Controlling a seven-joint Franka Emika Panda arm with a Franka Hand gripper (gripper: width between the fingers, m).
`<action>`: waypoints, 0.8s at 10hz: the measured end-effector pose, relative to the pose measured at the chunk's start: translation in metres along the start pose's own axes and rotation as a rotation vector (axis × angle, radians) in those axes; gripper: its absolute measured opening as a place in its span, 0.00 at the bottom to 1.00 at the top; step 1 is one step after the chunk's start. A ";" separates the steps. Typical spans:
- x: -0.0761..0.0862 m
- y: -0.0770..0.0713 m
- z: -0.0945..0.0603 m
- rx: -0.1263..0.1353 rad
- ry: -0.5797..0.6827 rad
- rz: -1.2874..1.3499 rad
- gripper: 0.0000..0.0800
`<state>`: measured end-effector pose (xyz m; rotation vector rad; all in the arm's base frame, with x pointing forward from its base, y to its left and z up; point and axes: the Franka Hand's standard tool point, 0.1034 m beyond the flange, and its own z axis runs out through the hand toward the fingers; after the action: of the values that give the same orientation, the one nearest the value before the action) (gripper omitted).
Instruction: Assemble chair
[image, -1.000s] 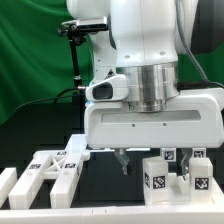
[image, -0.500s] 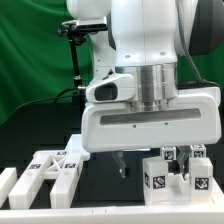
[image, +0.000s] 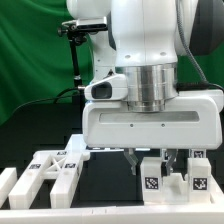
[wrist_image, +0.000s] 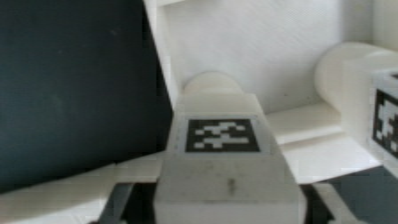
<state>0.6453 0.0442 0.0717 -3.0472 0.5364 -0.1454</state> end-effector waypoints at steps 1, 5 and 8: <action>0.002 -0.003 0.000 0.009 0.027 0.144 0.36; -0.003 -0.004 0.001 0.046 -0.012 0.869 0.36; -0.004 -0.006 0.002 0.075 -0.036 1.178 0.36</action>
Offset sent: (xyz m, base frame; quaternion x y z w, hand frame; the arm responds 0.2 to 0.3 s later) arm -0.0005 0.0032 0.0041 0.0354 0.0234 0.4859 0.8730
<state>0.6436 0.0511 0.0694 -2.1534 2.0557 -0.0488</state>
